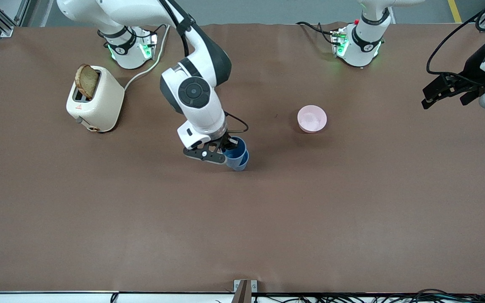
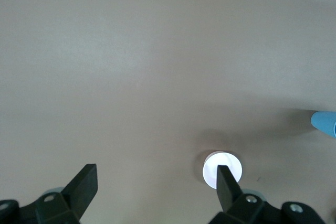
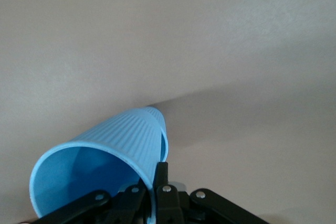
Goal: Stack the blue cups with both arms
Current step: 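Open the right gripper to release the stacked blue cups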
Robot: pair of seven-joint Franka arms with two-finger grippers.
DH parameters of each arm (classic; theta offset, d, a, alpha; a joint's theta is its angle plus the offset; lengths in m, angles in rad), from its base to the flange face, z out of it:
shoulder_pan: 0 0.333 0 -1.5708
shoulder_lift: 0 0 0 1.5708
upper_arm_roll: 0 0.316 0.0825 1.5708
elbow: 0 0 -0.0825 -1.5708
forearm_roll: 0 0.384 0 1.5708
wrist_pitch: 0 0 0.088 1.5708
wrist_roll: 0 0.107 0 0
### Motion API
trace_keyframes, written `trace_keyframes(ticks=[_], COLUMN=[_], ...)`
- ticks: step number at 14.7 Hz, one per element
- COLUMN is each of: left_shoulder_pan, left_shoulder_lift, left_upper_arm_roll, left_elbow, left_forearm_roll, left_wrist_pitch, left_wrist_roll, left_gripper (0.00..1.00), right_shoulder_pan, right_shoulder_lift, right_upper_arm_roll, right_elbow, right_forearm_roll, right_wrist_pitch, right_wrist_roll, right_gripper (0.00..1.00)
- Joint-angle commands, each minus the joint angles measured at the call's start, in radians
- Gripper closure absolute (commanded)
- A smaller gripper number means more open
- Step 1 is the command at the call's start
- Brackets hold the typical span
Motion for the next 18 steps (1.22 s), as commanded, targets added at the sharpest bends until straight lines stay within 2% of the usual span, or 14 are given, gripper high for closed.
trace_keyframes(ticks=[1, 7, 9, 10, 12, 14, 15, 18], left_shoulder_pan=[0.01, 0.03, 0.039, 0.039, 0.039, 0.044, 0.044, 0.044], left_shoulder_lift=[-0.019, -0.019, -0.019, -0.019, -0.016, -0.016, -0.016, -0.011], left_upper_arm_roll=[0.002, 0.002, 0.001, 0.001, 0.001, 0.002, 0.002, 0.002], left_elbow=[-0.017, -0.015, -0.017, -0.017, -0.02, -0.018, -0.02, -0.017], left_forearm_roll=[-0.013, -0.013, -0.013, -0.011, -0.004, -0.002, -0.002, 0.001], left_wrist_pitch=[-0.014, -0.014, -0.014, -0.014, -0.013, -0.014, -0.014, -0.014], left_wrist_roll=[-0.005, -0.005, -0.004, -0.004, -0.002, 0.012, 0.012, 0.004], left_gripper=[0.0, 0.0, 0.0, 0.0, 0.0, 0.0, 0.0, 0.0], right_shoulder_pan=[0.009, 0.027, 0.027, 0.032, 0.033, 0.026, 0.02, -0.02], right_shoulder_lift=[0.004, 0.025, 0.025, 0.025, 0.025, 0.025, 0.024, -0.004], right_upper_arm_roll=[-0.008, -0.008, -0.008, -0.008, -0.008, -0.011, -0.014, -0.026], right_elbow=[-0.023, -0.027, -0.033, -0.041, -0.04, -0.037, -0.032, -0.029], right_forearm_roll=[-0.008, -0.006, -0.005, -0.005, -0.005, -0.011, -0.011, -0.012], right_wrist_pitch=[0.049, 0.06, 0.055, 0.055, 0.055, 0.058, 0.058, 0.054], right_wrist_roll=[0.018, 0.05, 0.05, 0.05, 0.049, 0.046, 0.046, 0.037], right_gripper=[0.99, 0.98, 0.93, 0.81, 0.36, 0.09, 0.02, 0.0])
